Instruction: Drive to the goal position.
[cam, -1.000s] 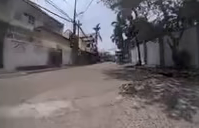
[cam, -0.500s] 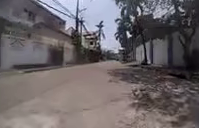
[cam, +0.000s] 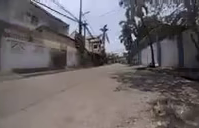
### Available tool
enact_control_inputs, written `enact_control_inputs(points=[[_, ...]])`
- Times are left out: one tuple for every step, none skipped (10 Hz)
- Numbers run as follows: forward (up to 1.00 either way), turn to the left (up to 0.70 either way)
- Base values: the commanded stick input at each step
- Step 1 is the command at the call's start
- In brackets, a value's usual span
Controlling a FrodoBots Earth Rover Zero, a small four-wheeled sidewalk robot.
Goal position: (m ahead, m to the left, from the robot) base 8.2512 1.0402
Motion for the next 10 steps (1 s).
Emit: enact_control_inputs(points=[[1.0, 0.1], [1.0, 0.27], [1.0, 0.39], [1.0, 0.39], [1.0, 0.39], [1.0, 0.39], [1.0, 0.39], [1.0, 0.33], [1.0, 0.14], [1.0, 0.07]])
